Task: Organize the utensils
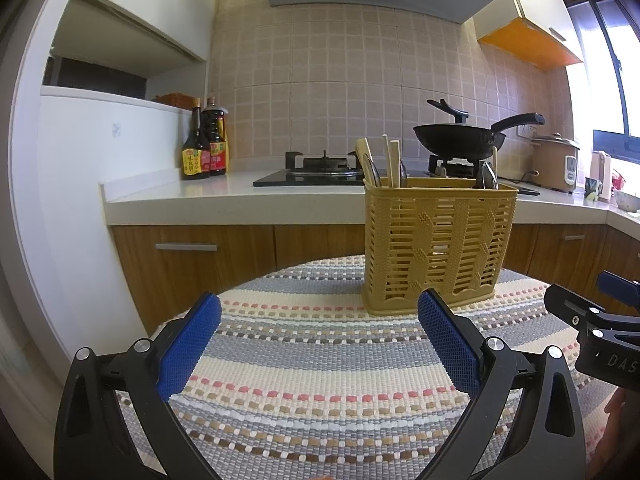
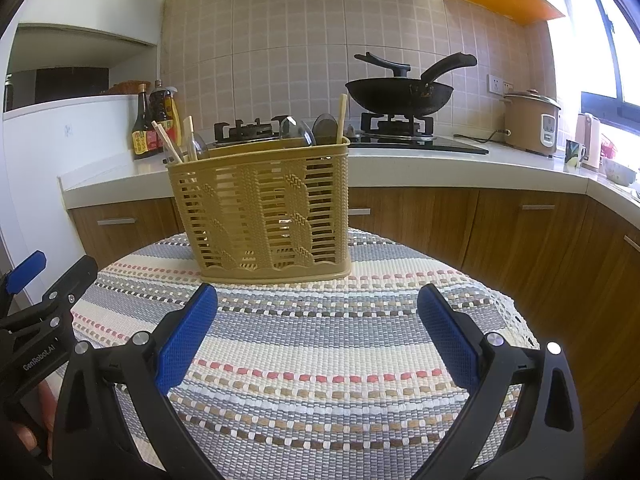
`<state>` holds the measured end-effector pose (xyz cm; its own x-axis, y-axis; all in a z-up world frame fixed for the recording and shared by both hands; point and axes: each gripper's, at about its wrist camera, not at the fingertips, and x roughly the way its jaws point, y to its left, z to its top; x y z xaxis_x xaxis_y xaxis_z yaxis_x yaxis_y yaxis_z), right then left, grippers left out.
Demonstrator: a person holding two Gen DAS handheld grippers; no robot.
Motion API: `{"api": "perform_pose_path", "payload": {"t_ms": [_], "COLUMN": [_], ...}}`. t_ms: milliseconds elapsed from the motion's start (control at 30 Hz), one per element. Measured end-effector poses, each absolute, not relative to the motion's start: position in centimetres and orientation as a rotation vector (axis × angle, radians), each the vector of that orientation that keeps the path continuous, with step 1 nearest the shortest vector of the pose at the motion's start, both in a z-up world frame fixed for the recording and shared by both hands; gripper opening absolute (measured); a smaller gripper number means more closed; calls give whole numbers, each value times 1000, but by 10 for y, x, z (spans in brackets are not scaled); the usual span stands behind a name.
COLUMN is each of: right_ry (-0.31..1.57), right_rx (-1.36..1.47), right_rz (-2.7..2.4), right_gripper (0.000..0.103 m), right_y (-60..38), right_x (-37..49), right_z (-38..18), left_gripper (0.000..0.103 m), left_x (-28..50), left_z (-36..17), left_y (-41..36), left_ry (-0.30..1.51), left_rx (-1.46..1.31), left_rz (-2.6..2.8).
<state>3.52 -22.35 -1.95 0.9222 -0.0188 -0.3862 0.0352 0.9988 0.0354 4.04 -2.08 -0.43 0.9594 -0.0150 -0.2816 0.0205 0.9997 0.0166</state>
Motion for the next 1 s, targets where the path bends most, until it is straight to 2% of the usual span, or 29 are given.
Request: {"api": "perform_pose_path", "payload": {"t_ms": [1000], "right_ry": [407], "right_rx": [20], "right_rz": [-42], "right_gripper": [96], "right_y": [-217], "right_x": [37], "right_z": [-22], "left_gripper": [96], "left_x": [41], "left_z": [-2], "left_y": [-22], "left_ry": [294], "left_rx": [37], "left_rz": [-3]}}
